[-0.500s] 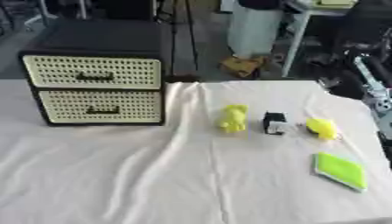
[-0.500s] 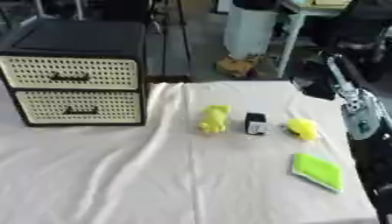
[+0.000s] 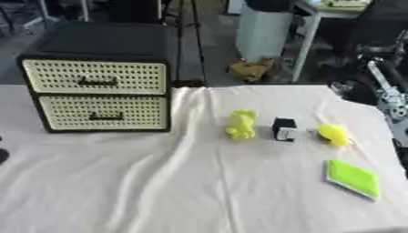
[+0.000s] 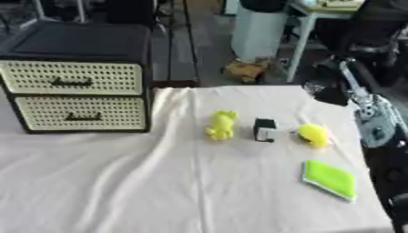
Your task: Pick up objects from table and place into drawer.
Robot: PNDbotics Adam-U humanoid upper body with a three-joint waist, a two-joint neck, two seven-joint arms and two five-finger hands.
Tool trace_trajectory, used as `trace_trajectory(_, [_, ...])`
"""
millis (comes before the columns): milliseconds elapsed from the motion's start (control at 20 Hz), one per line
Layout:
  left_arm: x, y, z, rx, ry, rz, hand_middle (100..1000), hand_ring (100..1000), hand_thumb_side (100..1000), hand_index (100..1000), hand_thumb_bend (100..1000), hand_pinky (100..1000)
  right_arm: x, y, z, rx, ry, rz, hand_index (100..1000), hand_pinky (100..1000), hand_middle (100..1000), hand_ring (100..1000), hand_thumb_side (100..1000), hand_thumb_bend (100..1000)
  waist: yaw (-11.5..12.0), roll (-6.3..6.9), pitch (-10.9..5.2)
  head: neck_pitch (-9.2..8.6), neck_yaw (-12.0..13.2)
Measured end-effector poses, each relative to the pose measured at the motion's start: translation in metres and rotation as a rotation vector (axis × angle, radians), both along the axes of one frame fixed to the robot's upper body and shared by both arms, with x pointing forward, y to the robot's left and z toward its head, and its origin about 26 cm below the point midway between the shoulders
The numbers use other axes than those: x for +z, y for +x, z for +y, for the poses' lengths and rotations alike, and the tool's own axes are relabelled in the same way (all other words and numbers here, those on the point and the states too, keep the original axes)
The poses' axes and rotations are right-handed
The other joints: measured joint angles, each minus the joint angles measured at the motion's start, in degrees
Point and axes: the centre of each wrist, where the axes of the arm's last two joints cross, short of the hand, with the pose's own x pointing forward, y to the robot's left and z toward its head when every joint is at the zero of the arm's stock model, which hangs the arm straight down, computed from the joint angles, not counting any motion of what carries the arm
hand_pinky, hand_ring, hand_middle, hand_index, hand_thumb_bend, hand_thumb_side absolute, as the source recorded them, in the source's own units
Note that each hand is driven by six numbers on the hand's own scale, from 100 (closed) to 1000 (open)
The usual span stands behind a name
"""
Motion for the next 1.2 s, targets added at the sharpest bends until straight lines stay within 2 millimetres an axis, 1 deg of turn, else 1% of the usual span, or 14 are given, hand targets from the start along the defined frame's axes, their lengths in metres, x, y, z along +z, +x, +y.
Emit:
trace_trajectory(50, [0.002,0.003,-0.003,-0.004,0.048,-0.006,100,100,1000,707,845,100,0.000,0.000,0.000,0.000,0.000,0.000,903,829,845,941,473,402,-0.04,0.00,-0.06,-0.01,0.07])
trace_trajectory(150, [0.005,0.009,-0.010,-0.012,0.131,-0.011,100,100,1000,710,821,100,0.000,0.000,0.000,0.002,0.000,0.001,903,829,845,941,473,402,-0.12,0.00,-0.15,-0.02,0.28])
trace_trajectory(250, [0.004,0.018,-0.016,-0.019,0.198,0.003,100,100,1000,704,794,100,0.000,0.000,0.001,0.005,0.000,0.002,903,829,845,941,475,398,-0.34,0.00,-0.25,-0.03,0.51])
trace_trajectory(300, [0.002,0.023,-0.018,-0.024,0.222,0.023,100,100,1000,706,794,100,-0.001,0.000,0.001,0.007,0.001,0.002,903,829,844,942,464,412,-0.47,-0.02,-0.29,-0.03,0.60])
trace_trajectory(350, [0.000,0.029,-0.019,-0.031,0.240,0.048,100,100,1000,709,785,100,-0.002,0.001,0.002,0.009,0.003,0.003,903,830,845,942,476,398,-0.54,-0.05,-0.35,-0.03,0.70])
trace_trajectory(550, [-0.010,0.058,-0.023,-0.040,0.282,0.160,100,100,1000,740,755,100,-0.005,0.002,0.007,0.023,0.007,0.009,903,830,845,942,478,395,-1.18,-0.27,-0.43,-0.03,1.21])
trace_trajectory(650, [-0.013,0.071,-0.025,-0.024,0.295,0.188,100,100,1000,760,746,100,-0.005,0.002,0.008,0.026,0.008,0.010,903,830,845,942,478,395,-1.48,-0.28,-0.42,-0.03,1.46])
trace_trajectory(800, [-0.018,0.089,-0.030,0.007,0.300,0.198,100,100,1000,765,743,100,-0.007,0.003,0.010,0.035,0.011,0.012,902,830,845,942,479,395,-1.96,-0.36,-0.41,-0.03,1.89])
trace_trajectory(950, [-0.027,0.106,-0.035,0.035,0.307,0.196,100,100,1000,771,745,100,-0.007,0.006,0.014,0.047,0.014,0.011,902,830,845,942,478,396,-2.43,-0.54,-0.37,-0.03,2.29])
trace_trajectory(1200, [-0.042,0.126,-0.050,0.044,0.324,0.168,100,100,1000,793,754,100,-0.006,0.009,0.020,0.063,0.022,0.006,902,830,845,943,481,394,-3.31,-0.60,-0.15,-0.05,3.29])
